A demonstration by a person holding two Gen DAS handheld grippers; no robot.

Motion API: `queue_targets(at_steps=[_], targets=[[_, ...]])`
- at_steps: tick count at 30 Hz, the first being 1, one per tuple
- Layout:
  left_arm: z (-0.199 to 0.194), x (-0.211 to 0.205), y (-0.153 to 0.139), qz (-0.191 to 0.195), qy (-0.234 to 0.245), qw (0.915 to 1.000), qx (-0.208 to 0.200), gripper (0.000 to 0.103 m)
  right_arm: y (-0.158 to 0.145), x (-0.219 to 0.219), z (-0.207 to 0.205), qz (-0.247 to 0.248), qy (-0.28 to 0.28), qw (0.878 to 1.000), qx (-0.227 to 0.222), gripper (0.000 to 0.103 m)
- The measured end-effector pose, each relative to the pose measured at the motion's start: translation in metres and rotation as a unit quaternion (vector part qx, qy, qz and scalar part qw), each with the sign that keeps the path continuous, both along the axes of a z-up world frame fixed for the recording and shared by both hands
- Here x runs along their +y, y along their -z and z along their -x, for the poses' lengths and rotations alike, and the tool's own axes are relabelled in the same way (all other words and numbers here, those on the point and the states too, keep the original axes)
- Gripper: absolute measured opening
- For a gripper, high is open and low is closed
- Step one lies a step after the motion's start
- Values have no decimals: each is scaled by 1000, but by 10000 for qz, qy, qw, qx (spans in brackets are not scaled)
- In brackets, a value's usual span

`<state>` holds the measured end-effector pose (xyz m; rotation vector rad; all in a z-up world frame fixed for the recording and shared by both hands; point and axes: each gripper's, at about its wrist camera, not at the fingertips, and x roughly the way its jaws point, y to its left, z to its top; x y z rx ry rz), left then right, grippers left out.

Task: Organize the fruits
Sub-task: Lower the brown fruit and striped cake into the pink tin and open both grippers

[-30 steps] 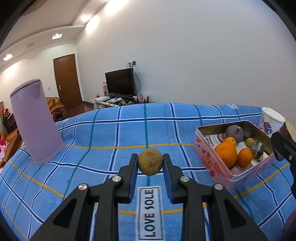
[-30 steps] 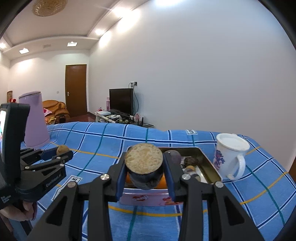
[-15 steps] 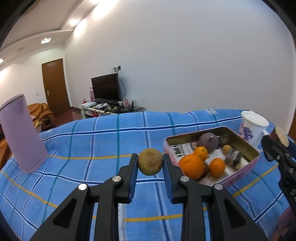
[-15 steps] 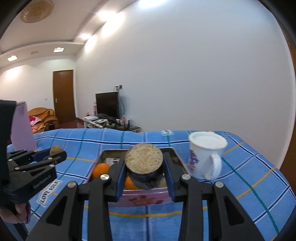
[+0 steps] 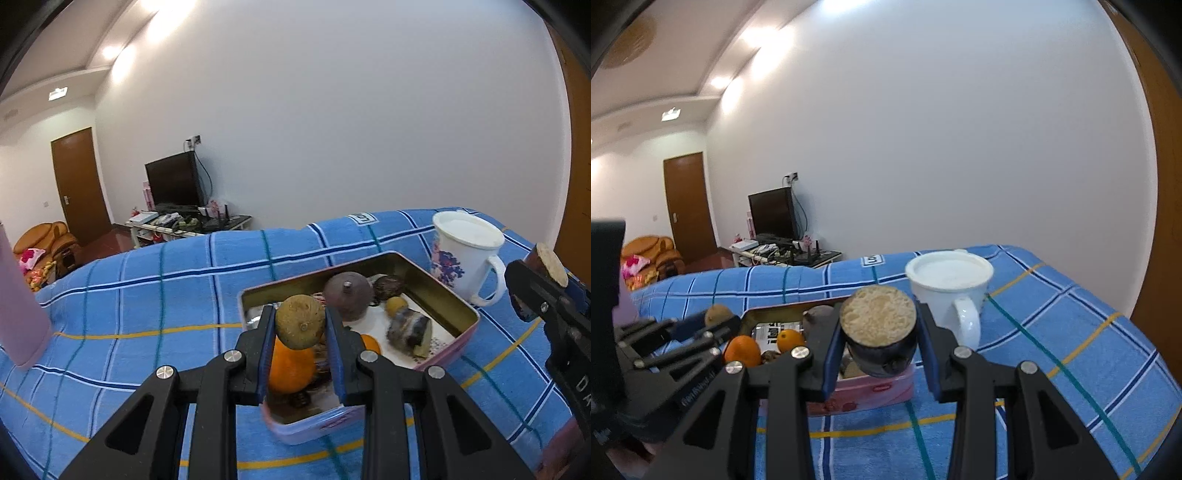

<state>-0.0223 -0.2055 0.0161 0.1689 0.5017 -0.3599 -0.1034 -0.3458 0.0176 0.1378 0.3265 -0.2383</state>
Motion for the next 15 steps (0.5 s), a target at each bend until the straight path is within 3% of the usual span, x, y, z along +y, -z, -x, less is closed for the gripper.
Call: queue_targets(at_steps=[3, 9, 15], targets=[[-3, -9, 3, 1, 63, 10000, 76, 28, 0, -8, -4, -190, 3, 9997, 120, 40], [-18, -15, 1, 203, 20, 9996, 207, 28, -11, -14, -24, -41, -39, 9993, 371, 40], [-35, -19, 0, 405, -84, 9987, 307, 28, -20, -20, -52, -165, 33, 9994, 309, 40]])
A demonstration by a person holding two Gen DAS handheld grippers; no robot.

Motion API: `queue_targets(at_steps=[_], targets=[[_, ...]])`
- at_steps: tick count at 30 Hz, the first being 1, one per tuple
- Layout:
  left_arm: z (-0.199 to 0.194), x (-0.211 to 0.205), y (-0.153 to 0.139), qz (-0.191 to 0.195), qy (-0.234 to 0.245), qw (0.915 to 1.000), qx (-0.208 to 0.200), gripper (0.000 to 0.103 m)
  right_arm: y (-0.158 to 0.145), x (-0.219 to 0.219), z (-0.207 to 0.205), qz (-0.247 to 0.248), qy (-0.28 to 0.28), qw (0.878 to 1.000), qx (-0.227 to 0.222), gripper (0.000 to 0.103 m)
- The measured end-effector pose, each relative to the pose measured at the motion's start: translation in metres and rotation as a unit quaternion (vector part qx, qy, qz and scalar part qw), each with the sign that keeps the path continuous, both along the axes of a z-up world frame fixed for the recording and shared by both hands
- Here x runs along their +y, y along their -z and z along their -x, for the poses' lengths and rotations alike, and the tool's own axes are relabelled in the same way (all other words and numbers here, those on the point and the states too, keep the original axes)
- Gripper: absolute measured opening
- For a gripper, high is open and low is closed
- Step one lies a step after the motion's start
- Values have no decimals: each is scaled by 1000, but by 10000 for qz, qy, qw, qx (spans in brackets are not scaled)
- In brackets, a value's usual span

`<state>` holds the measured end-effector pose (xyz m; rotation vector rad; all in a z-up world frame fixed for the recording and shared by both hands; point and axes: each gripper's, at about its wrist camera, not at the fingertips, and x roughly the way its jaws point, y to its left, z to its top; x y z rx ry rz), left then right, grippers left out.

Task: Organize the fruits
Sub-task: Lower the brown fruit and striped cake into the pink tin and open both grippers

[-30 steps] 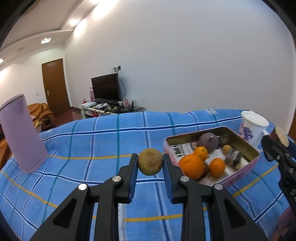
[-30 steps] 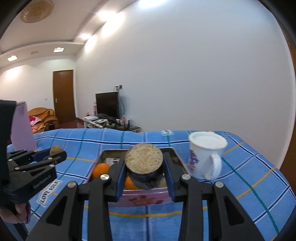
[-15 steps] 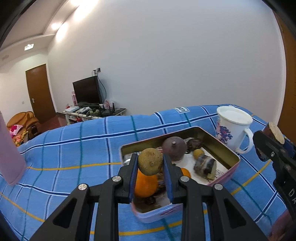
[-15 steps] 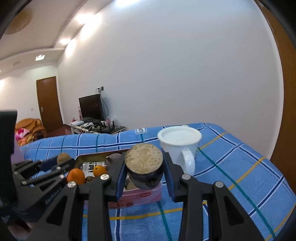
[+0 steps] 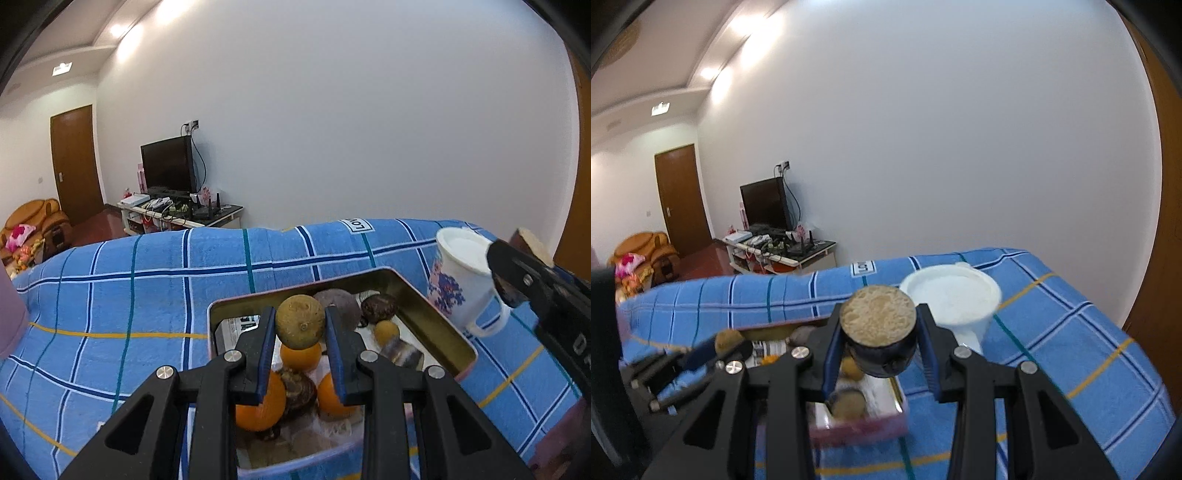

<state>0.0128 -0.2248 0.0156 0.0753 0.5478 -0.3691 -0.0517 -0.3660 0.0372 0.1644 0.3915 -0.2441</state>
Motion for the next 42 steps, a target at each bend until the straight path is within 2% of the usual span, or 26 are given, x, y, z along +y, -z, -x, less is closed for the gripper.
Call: queue_targets(at_steps=[2, 5, 9, 21, 33, 42], targets=[[-5, 0, 0, 32, -39, 10000, 2, 28, 1, 0, -9, -116, 1, 9999, -46, 40], [-8, -1, 3, -34, -79, 9999, -93, 28, 10, 5, -18, -5, 24, 9999, -98, 40], [-14, -2, 14, -93, -84, 9999, 9, 28, 26, 5, -29, -11, -118, 9998, 140, 40], [-27, 2, 21, -58, -106, 9998, 176, 28, 29, 16, -38, 477, -144, 9984, 250, 40], [-37, -2, 25, -118, -64, 9994, 307, 28, 42, 22, -54, 540, -296, 9961, 635, 40], [-41, -5, 27, -122, 57, 9992, 373, 28, 47, 13, -61, 85, -598, 9953, 753, 40]])
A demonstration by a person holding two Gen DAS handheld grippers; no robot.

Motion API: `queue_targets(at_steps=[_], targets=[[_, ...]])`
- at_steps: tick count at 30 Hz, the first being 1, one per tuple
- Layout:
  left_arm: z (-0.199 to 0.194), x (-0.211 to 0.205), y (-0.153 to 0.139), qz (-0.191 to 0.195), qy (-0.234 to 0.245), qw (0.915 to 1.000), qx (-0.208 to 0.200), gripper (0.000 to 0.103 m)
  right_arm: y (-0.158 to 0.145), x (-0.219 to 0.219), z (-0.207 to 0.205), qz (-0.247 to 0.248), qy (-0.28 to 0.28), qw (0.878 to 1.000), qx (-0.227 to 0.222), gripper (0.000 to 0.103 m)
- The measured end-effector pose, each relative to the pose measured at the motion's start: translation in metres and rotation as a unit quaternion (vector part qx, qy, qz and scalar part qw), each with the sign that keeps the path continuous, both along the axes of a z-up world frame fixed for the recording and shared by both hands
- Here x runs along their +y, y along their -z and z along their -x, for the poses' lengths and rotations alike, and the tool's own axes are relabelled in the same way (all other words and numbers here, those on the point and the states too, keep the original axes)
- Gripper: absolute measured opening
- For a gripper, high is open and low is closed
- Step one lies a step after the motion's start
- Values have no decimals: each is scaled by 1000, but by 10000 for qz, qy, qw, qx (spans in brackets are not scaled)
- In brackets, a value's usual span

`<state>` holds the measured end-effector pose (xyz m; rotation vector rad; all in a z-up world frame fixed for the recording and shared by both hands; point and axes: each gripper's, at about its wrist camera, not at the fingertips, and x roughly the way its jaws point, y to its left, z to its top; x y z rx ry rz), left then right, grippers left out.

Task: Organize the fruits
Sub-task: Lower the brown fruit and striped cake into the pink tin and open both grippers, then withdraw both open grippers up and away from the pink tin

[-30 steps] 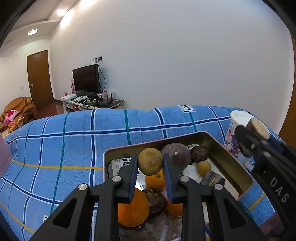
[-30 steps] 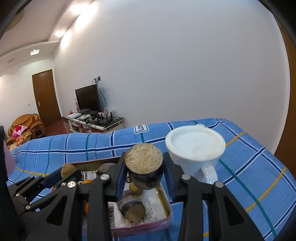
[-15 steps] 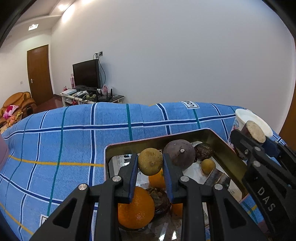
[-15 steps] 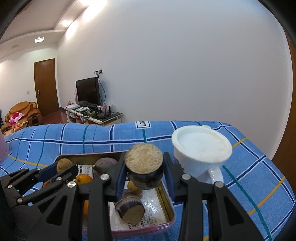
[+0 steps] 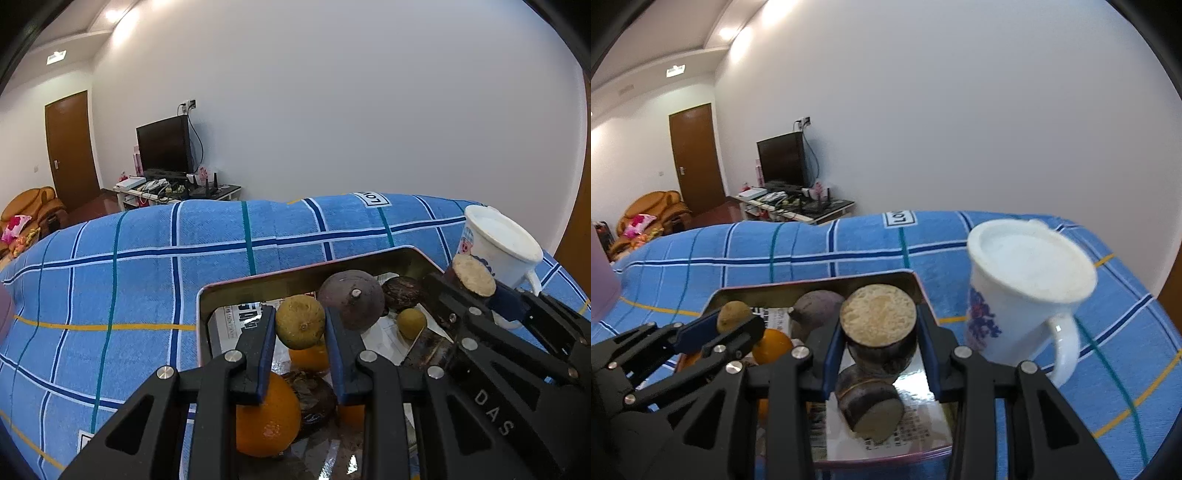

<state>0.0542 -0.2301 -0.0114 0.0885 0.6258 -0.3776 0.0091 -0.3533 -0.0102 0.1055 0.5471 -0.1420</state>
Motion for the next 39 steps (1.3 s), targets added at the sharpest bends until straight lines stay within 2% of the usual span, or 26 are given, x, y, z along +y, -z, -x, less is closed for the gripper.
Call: queue_targets(at_steps=[5, 12, 18, 19, 21, 25, 27, 28, 29, 30, 32, 33, 39], targets=[[-1, 0, 0, 11, 24, 10000, 13, 27, 4, -9, -3, -433, -230, 9988, 61, 41], [1, 2, 1, 4, -7, 10000, -9, 28, 5, -9, -1, -552, -327, 9979, 40, 41], [9, 1, -2, -73, -51, 9998, -182, 27, 1, -11, 3, -927, -558, 9939, -191, 45], [11, 0, -2, -97, -40, 9997, -216, 27, 1, -11, 4, -990, -584, 9931, -236, 47], [14, -4, -1, -153, 14, 9996, -236, 28, 0, -12, 4, -1097, -652, 9914, -282, 63], [12, -2, -1, -198, -112, 9996, -192, 28, -8, -17, 17, -1115, -424, 9908, -634, 67], [11, -4, -1, -212, -123, 9996, -157, 29, -12, -22, 23, -1102, -226, 9904, -806, 81], [12, -4, -1, -238, -134, 9995, -141, 31, -13, -24, 27, -1098, -97, 9897, -917, 84], [12, -5, 0, -262, -137, 9995, -136, 39, -15, -26, 31, -1097, 1, 9888, -1008, 90], [12, -5, 0, -283, -140, 9994, -141, 51, -16, -27, 35, -1091, 95, 9879, -1097, 93], [16, -5, -1, -308, -205, 9991, -192, 68, -17, -29, 40, -1067, 226, 9867, -1203, 95], [18, -3, -2, -284, -221, 9991, -225, 73, -17, -29, 42, -1038, 312, 9864, -1238, 96], [23, 3, -2, -166, -296, 9993, -155, 75, -19, -28, 52, -931, 524, 9845, -1390, 98]])
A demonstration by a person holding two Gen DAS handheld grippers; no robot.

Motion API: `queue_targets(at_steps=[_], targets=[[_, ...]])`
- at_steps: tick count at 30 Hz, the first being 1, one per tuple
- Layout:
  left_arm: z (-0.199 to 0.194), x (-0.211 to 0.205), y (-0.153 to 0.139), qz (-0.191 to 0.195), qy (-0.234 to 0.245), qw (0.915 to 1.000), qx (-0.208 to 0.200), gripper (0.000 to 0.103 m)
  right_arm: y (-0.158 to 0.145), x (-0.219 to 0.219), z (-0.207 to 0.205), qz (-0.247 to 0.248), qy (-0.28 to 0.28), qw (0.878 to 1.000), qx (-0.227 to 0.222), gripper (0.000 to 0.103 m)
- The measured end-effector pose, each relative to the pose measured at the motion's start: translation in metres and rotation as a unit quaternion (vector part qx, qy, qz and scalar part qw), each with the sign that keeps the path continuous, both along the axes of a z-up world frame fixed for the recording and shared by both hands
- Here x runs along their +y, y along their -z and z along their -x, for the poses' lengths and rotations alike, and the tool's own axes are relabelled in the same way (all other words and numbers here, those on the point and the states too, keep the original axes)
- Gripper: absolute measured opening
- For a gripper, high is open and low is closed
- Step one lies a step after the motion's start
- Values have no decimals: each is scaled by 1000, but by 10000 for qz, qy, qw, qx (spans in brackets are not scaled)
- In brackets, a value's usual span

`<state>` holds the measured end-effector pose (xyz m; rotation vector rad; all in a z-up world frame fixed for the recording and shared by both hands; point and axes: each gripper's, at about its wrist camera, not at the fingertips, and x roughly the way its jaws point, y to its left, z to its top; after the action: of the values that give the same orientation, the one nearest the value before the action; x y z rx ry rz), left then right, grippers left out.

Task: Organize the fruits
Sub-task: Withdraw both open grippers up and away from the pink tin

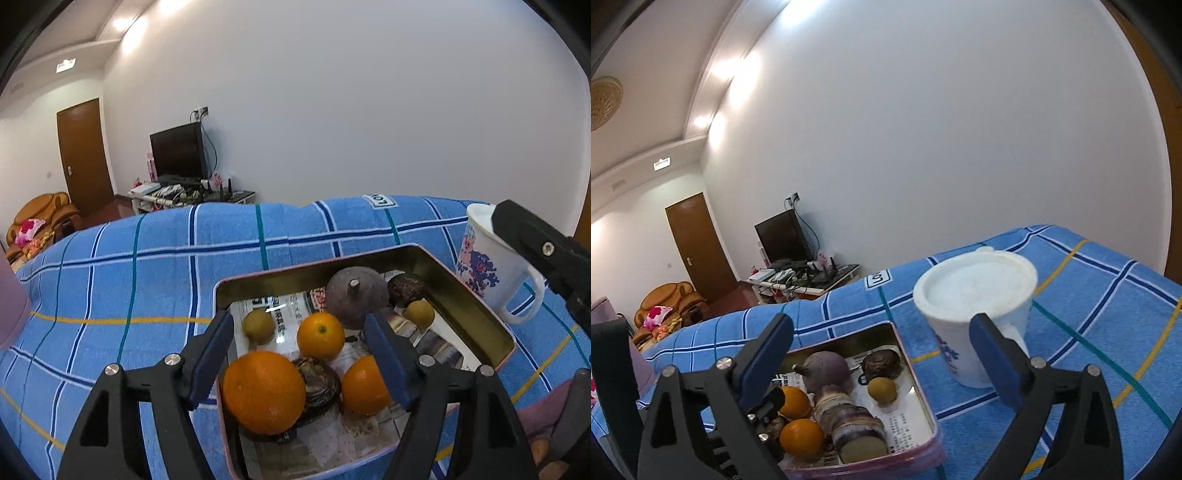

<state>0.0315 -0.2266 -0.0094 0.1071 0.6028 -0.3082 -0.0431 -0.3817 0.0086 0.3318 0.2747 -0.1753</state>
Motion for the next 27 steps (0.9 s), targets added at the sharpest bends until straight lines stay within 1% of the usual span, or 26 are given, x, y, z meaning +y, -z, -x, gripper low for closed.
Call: queue_targets(at_steps=[4, 6, 9, 10, 12, 15, 18, 21, 24, 27], targets=[[6, 6, -1, 57, -70, 10000, 0, 75, -4, 9, 11, 262, 36, 9995, -150, 99], [12, 10, -3, 37, -140, 9998, -117, 75, -6, 16, 17, 423, 12, 9987, -266, 101], [20, 14, -6, -15, -253, 9992, -313, 75, -9, 29, 23, 721, -14, 9966, -399, 101], [22, 15, -7, -24, -287, 9989, -366, 75, -10, 35, 26, 858, -31, 9955, -408, 101], [27, 20, -8, -23, -351, 9983, -472, 75, -10, 41, 27, 959, -78, 9946, -390, 101], [33, 27, -12, -16, -451, 9969, -640, 75, -10, 45, 32, 988, -69, 9942, -409, 102], [44, 36, -16, 3, -553, 9943, -907, 75, -11, 45, 38, 986, 12, 9940, -482, 102], [56, 39, -19, -86, -558, 9917, -1153, 75, -10, 45, 48, 937, 63, 9944, -478, 102], [65, 40, -20, -178, -509, 9901, -1294, 75, -11, 47, 58, 971, 77, 9939, -513, 102], [73, 45, -20, -161, -500, 9898, -1325, 75, -12, 56, 70, 1132, 97, 9922, -521, 102]])
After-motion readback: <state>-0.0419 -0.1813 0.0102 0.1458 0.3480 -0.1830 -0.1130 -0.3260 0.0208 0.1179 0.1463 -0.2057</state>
